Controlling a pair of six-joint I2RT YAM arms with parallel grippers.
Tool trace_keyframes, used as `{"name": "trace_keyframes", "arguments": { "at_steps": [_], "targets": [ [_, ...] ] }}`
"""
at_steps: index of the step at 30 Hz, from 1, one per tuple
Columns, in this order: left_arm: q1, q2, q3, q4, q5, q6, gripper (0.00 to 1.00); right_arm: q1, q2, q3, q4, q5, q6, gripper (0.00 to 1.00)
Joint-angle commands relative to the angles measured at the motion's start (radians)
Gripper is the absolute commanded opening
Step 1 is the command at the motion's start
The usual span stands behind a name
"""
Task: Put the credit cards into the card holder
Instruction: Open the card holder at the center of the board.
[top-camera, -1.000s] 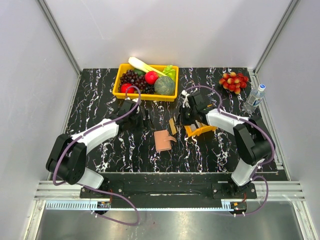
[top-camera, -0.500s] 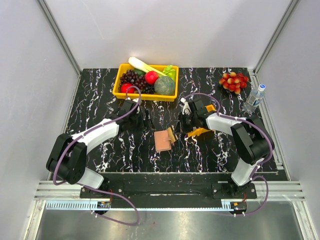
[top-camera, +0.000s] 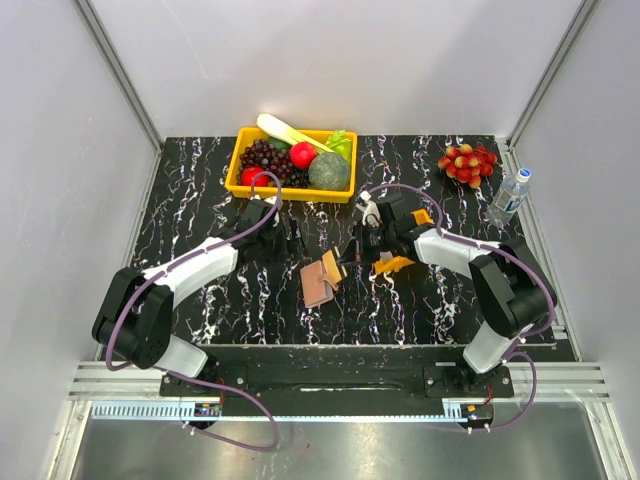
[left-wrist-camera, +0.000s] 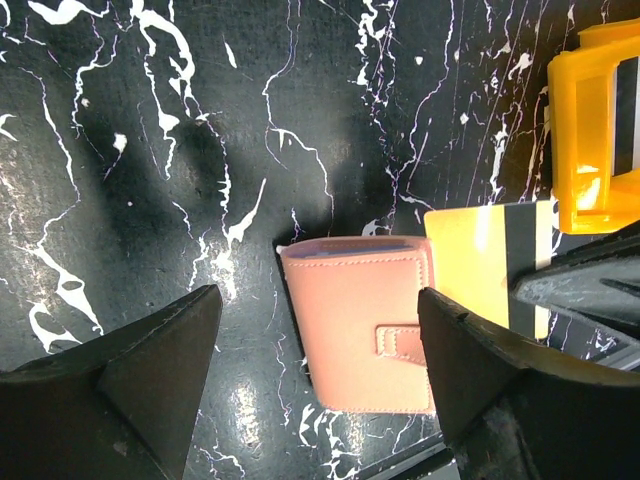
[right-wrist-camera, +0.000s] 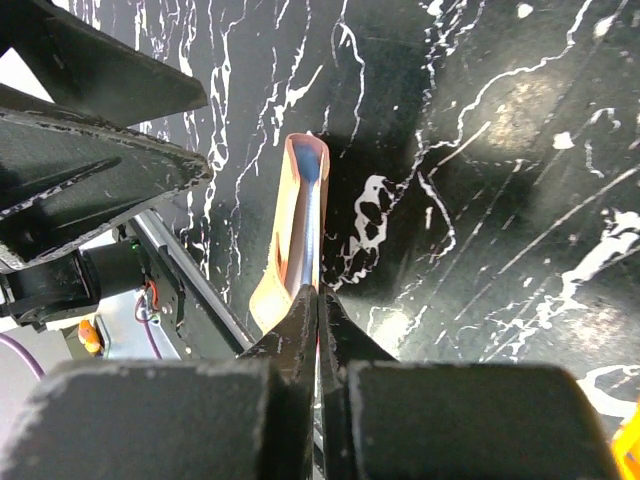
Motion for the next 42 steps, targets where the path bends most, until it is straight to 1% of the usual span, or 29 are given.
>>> {"name": "trace_keyframes", "arguments": {
  "at_steps": [1,10,12,14,17,20,24,27,28,35,40,42],
  "targets": [
    [-0.001,-0.039,0.026,0.045,-0.001,-0.011,0.83,0.040,0.002,0.055,-0.006,-0.020,0.021,0.00],
    [0.013,-0.053,-0.024,0.087,0.006,-0.049,0.82,0.116,0.028,0.108,-0.005,-0.006,0.060,0.00],
    [0.021,-0.068,-0.032,0.079,-0.010,-0.051,0.82,0.119,0.023,0.104,-0.011,0.040,0.072,0.00],
    [0.027,-0.093,-0.043,0.067,-0.033,-0.049,0.82,0.119,0.032,0.094,-0.006,0.057,0.086,0.00],
    [0.041,-0.139,-0.060,0.039,-0.069,-0.057,0.80,0.127,0.052,0.090,0.022,0.023,0.121,0.00],
    [0.057,-0.208,-0.081,0.015,-0.103,-0.061,0.78,0.153,0.066,0.123,0.022,0.025,0.124,0.00],
    [0.080,-0.289,-0.103,-0.033,-0.142,-0.058,0.74,0.184,0.092,0.168,0.022,0.028,0.167,0.00],
    [0.113,-0.332,-0.124,-0.070,-0.142,-0.064,0.72,0.199,0.115,0.182,0.022,0.040,0.202,0.00],
    [0.120,-0.347,-0.135,-0.074,-0.139,-0.071,0.71,0.204,0.120,0.183,0.056,0.045,0.213,0.00],
    [0.166,-0.444,-0.228,-0.086,-0.064,-0.103,0.71,0.245,0.152,0.188,0.086,0.069,0.274,0.00],
    [0.176,-0.504,-0.268,-0.097,-0.036,-0.124,0.71,0.291,0.172,0.200,0.071,0.100,0.291,0.00],
    [0.179,-0.536,-0.277,-0.113,-0.033,-0.135,0.72,0.303,0.178,0.209,0.055,0.123,0.296,0.00]
  ]
}}
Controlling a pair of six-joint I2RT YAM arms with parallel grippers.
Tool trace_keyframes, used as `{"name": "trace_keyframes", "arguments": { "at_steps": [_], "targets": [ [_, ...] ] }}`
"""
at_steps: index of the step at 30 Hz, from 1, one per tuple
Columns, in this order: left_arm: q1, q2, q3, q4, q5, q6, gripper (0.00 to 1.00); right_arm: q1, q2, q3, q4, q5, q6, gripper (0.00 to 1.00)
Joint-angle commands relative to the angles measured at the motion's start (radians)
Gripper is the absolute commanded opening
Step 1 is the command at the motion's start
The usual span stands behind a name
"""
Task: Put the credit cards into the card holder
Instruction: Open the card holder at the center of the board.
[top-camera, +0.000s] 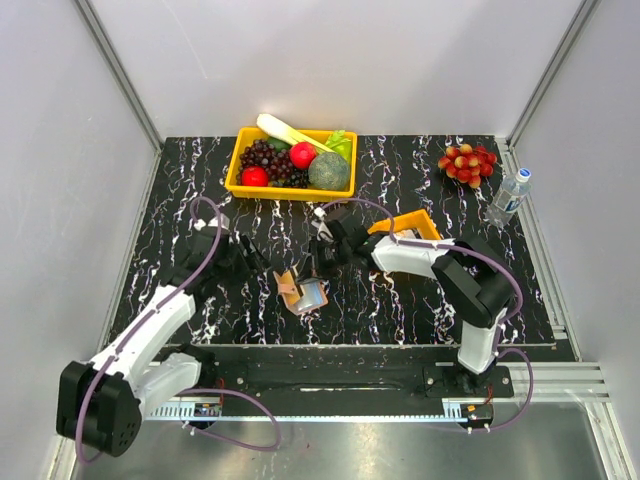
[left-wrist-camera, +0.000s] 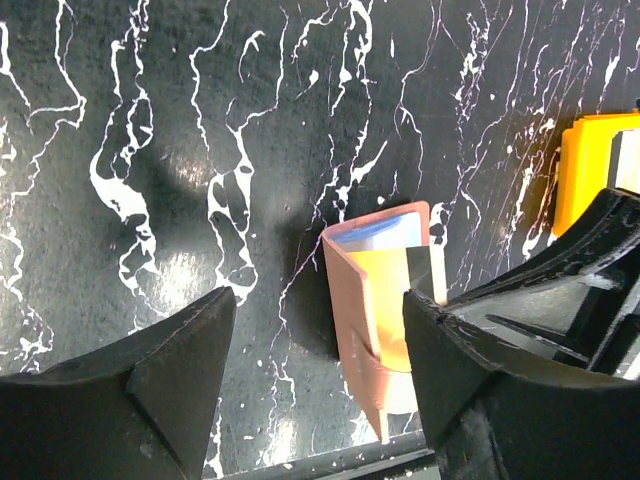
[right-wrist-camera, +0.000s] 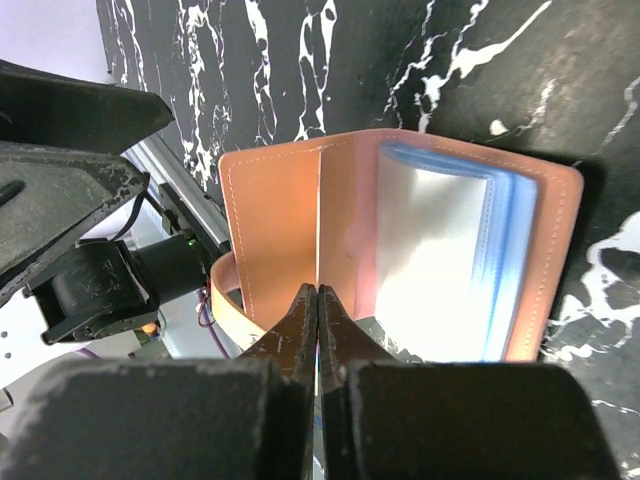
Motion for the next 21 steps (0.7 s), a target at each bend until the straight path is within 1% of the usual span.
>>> {"name": "trace_keyframes", "arguments": {
  "at_steps": [1,5,10,14,16,21],
  "targets": [
    [0.011,-0.083,-0.022,-0.007,0.048,-0.038,0.73,0.038,0.013,0.054,0.002,0.056,0.026,0.00],
    [0.013,-0.127,-0.054,-0.007,0.120,-0.069,0.75,0.044,0.019,0.052,-0.004,0.091,0.034,0.00],
    [0.013,-0.174,-0.134,0.002,0.189,-0.103,0.76,0.046,0.042,0.045,-0.005,0.102,0.045,0.00],
    [0.011,-0.209,-0.203,0.047,0.249,-0.144,0.76,0.049,0.056,0.039,-0.004,0.102,0.048,0.00],
    [0.008,-0.215,-0.225,0.097,0.284,-0.175,0.76,0.050,0.060,0.040,-0.004,0.102,0.046,0.00],
    [-0.007,-0.185,-0.234,0.154,0.247,-0.193,0.77,0.050,0.071,0.045,-0.004,0.091,0.040,0.00]
  ]
}}
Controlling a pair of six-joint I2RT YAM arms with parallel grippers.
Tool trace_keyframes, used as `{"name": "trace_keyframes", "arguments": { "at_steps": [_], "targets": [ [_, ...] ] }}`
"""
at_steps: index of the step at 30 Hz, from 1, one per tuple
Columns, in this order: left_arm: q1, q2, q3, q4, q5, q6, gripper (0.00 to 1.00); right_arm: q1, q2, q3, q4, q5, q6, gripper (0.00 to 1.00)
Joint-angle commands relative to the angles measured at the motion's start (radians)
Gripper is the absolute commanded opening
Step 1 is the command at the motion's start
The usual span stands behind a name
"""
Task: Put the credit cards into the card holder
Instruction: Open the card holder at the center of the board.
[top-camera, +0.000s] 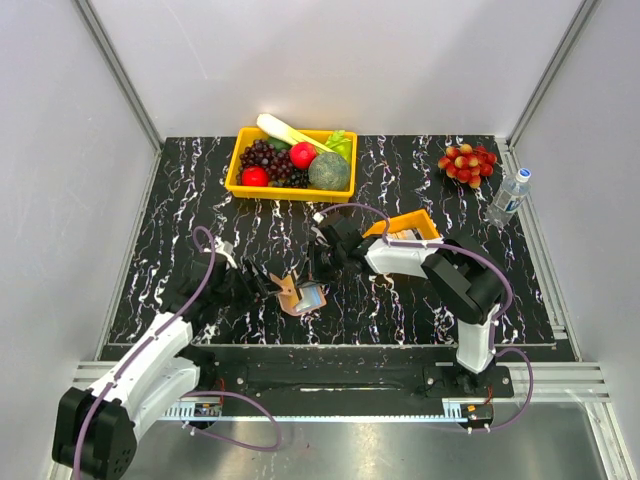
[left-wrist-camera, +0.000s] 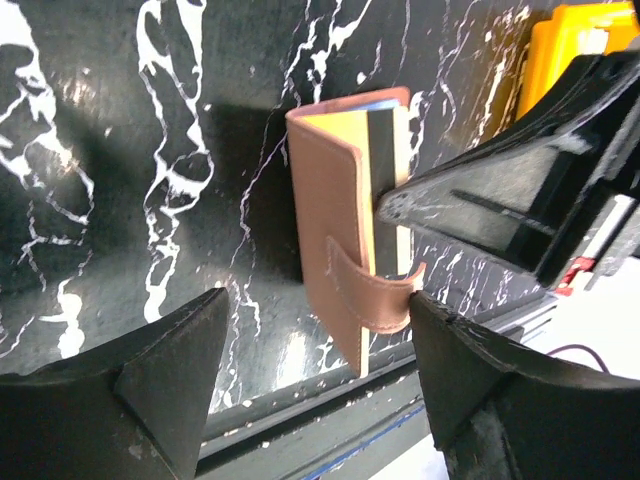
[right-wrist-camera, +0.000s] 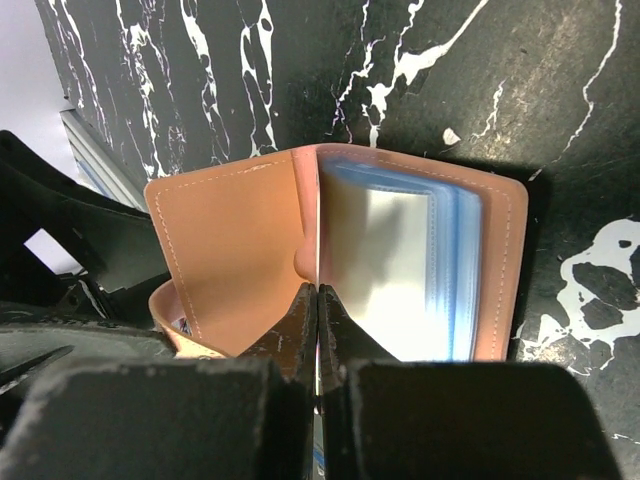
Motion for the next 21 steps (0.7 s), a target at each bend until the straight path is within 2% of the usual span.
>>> {"name": "trace_keyframes", "arguments": {
  "at_steps": [1,5,8,13,18,21],
  "targets": [
    [-0.006,0.030,0.007,0.122,0.015,-0.038,0.76,0.011,0.016,0.029,0.004,0.004,0.004,0.00],
    [-0.008,0.096,0.024,0.134,-0.018,-0.020,0.72,0.013,0.015,0.029,0.004,0.001,-0.004,0.00],
    [-0.008,0.137,0.040,0.140,-0.029,-0.005,0.60,0.011,0.014,0.029,0.006,-0.001,-0.007,0.00],
    [-0.006,0.169,0.040,0.137,-0.054,0.008,0.50,0.013,0.010,0.029,0.006,-0.002,-0.013,0.00],
    [-0.008,0.198,0.044,0.134,-0.112,0.035,0.36,0.011,-0.059,0.003,0.004,0.080,-0.039,0.00],
    [-0.008,0.260,0.069,0.137,-0.149,0.072,0.24,0.009,-0.122,-0.016,-0.046,0.157,-0.068,0.00]
  ]
}}
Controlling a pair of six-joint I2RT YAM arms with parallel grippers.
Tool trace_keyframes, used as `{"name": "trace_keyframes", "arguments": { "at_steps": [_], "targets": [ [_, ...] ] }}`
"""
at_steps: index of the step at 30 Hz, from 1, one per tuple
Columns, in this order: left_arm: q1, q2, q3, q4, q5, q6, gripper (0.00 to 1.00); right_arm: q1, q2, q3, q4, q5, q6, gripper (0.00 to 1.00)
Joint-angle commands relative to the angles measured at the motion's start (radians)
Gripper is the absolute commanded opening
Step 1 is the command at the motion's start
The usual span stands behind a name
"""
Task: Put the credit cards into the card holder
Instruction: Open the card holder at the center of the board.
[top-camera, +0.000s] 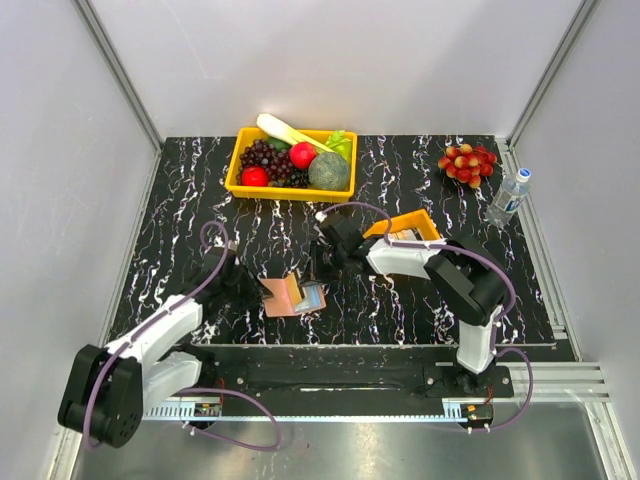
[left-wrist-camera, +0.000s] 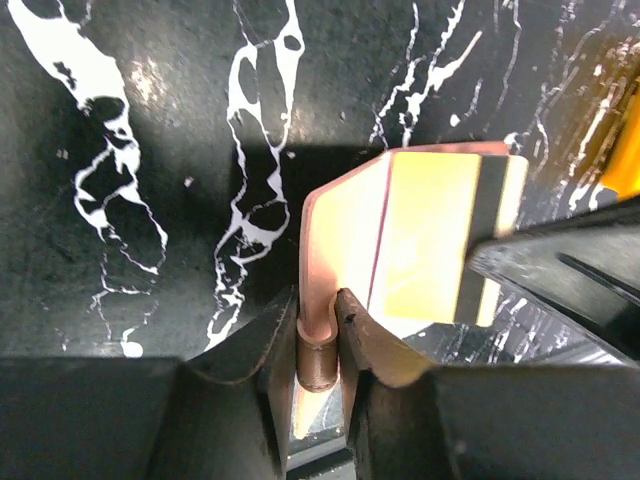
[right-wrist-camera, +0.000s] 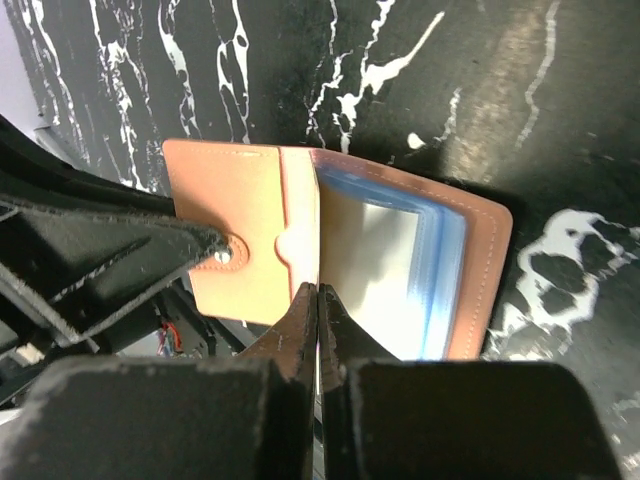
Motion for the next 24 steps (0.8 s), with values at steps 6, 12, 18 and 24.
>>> {"name": "trace_keyframes", "arguments": {
  "at_steps": [6,12,18,24],
  "targets": [
    [-0.001,0.208,0.140,0.064,-0.093,0.120,0.18,-0.013,-0.224,-0.061,-0.043,0.206,-0.065,0.00],
    [-0.003,0.302,0.178,0.095,-0.076,0.151,0.18,-0.042,-0.223,-0.073,-0.071,0.223,-0.056,0.00],
    [-0.003,0.349,0.175,0.102,-0.106,0.166,0.18,-0.054,-0.280,-0.118,-0.069,0.258,-0.050,0.00],
    [-0.003,0.379,0.184,0.102,-0.114,0.185,0.18,-0.087,-0.312,-0.145,-0.082,0.283,-0.047,0.00]
  ]
}}
